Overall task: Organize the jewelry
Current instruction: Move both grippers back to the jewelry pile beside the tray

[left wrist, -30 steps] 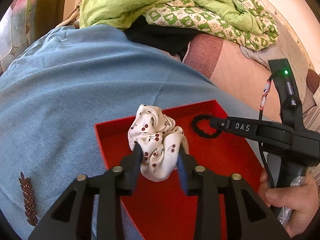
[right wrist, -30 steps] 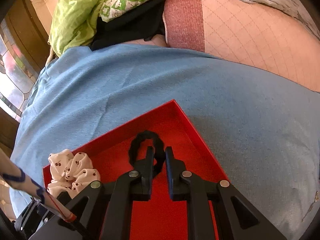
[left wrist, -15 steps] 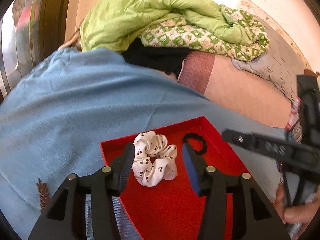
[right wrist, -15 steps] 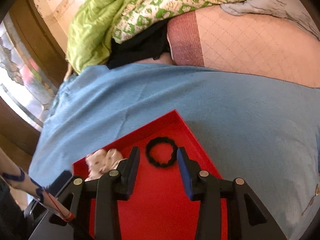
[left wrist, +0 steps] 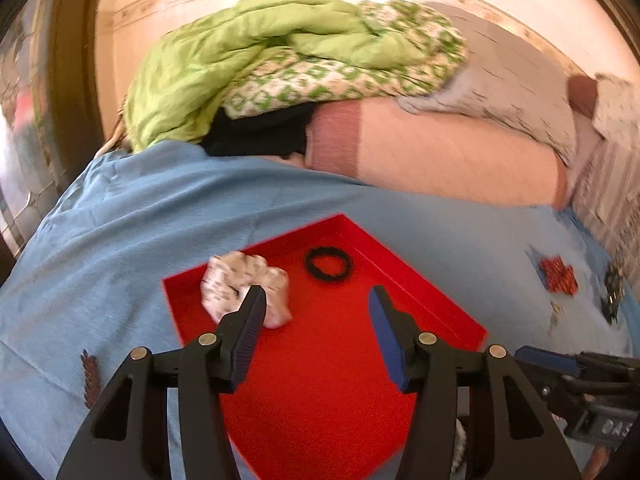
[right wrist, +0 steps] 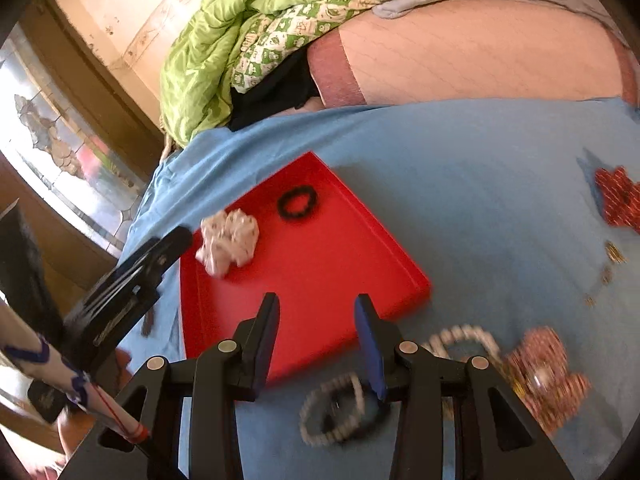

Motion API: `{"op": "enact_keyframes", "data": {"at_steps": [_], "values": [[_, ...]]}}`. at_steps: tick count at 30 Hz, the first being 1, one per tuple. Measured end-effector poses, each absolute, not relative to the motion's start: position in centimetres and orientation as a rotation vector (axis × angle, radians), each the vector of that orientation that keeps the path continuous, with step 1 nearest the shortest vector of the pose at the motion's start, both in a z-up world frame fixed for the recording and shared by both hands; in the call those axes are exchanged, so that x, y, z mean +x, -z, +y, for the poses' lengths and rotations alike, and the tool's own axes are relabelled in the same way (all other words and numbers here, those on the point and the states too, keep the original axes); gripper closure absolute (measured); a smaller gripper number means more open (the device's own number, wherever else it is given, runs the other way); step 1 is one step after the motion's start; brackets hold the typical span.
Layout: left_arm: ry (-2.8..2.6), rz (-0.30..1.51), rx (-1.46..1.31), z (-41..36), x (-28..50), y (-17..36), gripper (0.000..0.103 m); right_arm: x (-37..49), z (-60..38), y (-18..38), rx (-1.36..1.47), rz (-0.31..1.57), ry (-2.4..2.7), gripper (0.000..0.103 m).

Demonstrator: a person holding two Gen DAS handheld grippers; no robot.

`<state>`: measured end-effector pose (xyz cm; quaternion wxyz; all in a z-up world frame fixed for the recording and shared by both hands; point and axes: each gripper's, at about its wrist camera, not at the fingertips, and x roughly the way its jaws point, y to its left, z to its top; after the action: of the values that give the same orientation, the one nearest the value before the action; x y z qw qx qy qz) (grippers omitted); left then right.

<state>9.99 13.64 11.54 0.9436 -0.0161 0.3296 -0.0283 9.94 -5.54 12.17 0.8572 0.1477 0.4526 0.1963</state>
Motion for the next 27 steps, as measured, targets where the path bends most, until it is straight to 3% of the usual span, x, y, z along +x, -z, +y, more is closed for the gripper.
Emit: {"op": "enact_keyframes", "data": {"at_steps": [8,13,23,27], "values": [[0.102,0.718,0.065,9.8,5.7,-10.7,0.051,4.5,-11.7,-12.1,0.355,0.848,-0.344,0.057],[0.183,0.840,-0.079,10.7,2.3,-8.9,0.050,4.2,-16.8,-10.2,0.419,0.856,-0.255,0.057],[0.276,0.949,0.034,7.6,2.1,-4.7,0.051,4.3,-20.7,-9.3,0.519,0.902,-0.268,0.057],[0.280,0.981,0.026,7.2,2.9,-3.8,0.060,4.3,-21.4,-9.1,0.525,0.905,-0.260,0.057]]}}
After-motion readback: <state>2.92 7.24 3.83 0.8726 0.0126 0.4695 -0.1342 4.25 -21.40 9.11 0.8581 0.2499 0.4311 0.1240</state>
